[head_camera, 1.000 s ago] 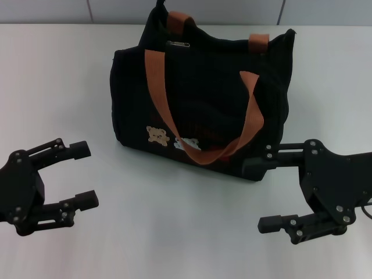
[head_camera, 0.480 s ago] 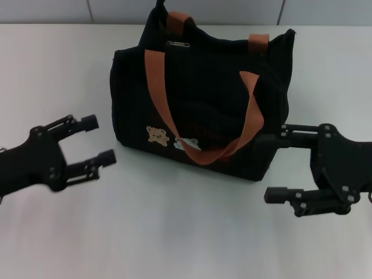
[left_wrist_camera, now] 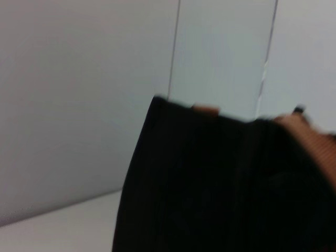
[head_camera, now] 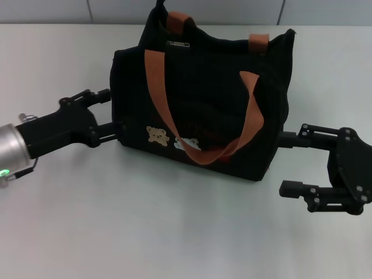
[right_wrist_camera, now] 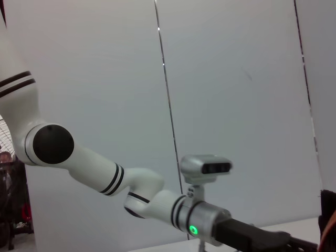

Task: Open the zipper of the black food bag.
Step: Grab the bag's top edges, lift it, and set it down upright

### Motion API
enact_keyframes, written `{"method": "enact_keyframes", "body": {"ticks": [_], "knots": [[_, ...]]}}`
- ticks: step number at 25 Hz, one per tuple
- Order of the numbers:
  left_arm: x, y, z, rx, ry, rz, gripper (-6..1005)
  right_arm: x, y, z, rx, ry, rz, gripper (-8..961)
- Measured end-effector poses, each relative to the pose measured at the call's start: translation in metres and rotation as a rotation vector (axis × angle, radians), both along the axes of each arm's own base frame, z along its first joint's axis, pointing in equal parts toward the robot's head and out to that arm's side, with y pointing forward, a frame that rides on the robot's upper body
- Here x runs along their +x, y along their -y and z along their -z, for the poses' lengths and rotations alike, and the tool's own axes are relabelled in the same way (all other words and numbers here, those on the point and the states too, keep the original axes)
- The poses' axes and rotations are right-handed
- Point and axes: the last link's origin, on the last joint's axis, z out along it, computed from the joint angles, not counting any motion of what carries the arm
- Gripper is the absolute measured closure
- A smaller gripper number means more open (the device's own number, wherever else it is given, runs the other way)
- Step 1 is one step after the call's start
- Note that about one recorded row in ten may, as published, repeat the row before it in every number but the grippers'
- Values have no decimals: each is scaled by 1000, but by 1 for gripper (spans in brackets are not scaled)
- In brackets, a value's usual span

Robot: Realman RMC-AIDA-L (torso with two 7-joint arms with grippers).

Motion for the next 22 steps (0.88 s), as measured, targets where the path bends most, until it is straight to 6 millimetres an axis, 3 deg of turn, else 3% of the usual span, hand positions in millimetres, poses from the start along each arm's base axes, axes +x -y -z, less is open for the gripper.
{"method": "enact_keyframes", "body": {"ticks": [4, 11, 22], "knots": [[8, -11, 18, -44, -61, 35, 244, 4, 4, 0, 4, -6, 19, 203], [9, -12, 22, -47, -103, 63, 261, 8, 8, -2, 12, -37, 51, 203], [7, -7, 23, -53, -95, 69, 441, 8, 8, -2, 16, -37, 54, 204]]}}
